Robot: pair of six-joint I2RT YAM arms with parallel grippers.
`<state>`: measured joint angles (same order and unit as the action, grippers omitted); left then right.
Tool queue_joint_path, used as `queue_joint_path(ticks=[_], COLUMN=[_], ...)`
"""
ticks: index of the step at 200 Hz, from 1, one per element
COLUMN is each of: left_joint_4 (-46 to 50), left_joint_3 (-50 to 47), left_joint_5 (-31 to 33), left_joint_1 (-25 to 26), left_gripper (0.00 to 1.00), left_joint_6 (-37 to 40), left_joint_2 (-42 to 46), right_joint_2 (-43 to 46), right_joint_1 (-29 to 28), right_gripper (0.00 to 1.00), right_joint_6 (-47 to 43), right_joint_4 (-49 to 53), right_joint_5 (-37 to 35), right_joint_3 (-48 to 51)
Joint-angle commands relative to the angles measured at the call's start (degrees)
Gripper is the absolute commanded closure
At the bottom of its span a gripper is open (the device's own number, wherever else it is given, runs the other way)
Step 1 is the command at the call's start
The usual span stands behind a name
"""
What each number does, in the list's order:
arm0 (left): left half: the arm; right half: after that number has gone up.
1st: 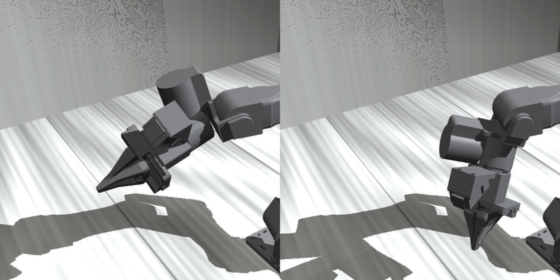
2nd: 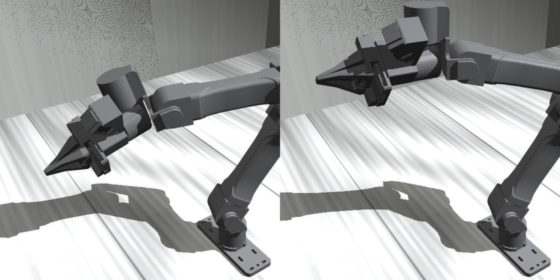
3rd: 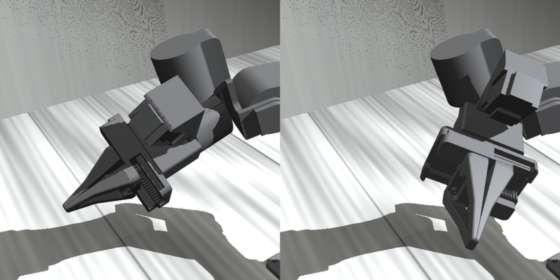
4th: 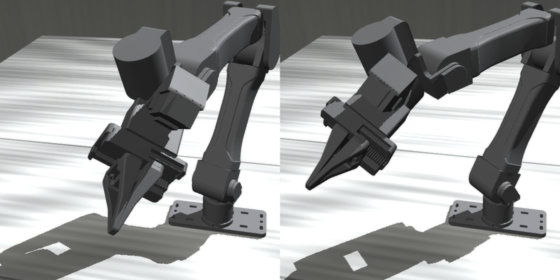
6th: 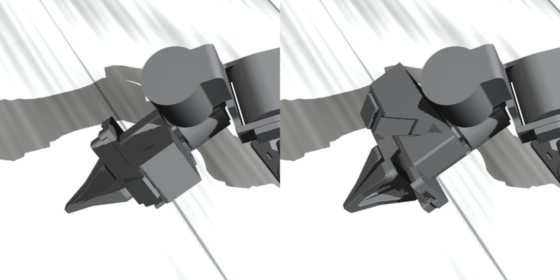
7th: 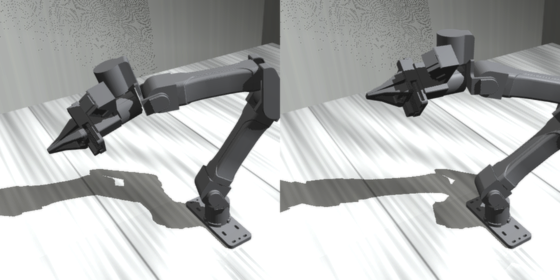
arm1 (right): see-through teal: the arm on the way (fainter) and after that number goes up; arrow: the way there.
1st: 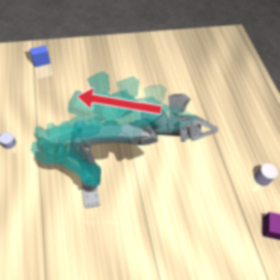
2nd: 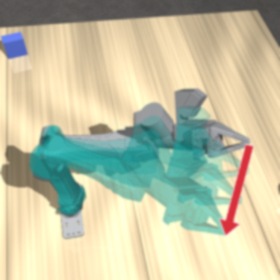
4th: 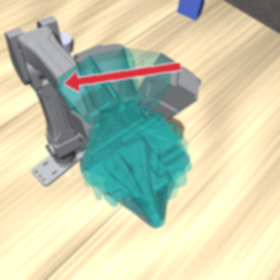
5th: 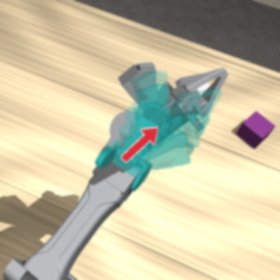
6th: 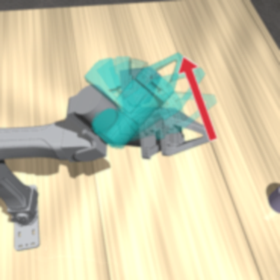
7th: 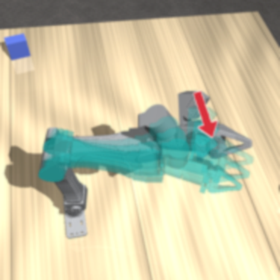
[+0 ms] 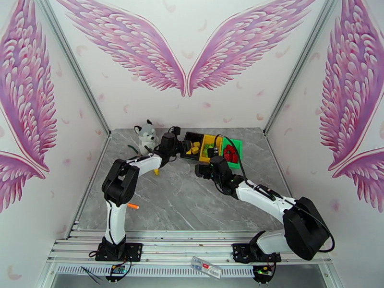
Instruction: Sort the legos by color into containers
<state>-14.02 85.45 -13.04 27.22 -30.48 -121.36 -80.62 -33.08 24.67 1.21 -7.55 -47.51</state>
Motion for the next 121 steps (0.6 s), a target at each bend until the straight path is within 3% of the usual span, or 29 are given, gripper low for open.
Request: queue_joint_path(ticks=[1, 32, 77, 121], left_joint_4=[0.23, 1.54, 1.54, 2.09], left_joint_3=[5.45, 9.67, 7.11, -4.44], left_joint_5=[-1.24, 0.12, 2.33, 12.45], left_joint_1=[0.37, 0.33, 0.95, 3.14], left_gripper=[0.53, 0.32, 0.26, 0.25], left_joint_6=[-0.37, 0.20, 2.69, 8.04], left_joint_2=[-3.40, -5.37, -1.20, 9.14], right_joint_2=[1.43, 1.40, 1.29, -0.96], right_joint_1=[0.42, 0.44, 0.43, 0.44], right_gripper=[0.18, 0.17, 0.13, 0.12], right_joint_6=[0.82, 0.46, -0.29, -0.54], right_joint_4=[0.04, 0.51, -0.51, -2.78], right_joint_5=[-1.15, -1.32, -1.27, 1.12], right_joint_3=[0.56, 0.48, 1.04, 0.43])
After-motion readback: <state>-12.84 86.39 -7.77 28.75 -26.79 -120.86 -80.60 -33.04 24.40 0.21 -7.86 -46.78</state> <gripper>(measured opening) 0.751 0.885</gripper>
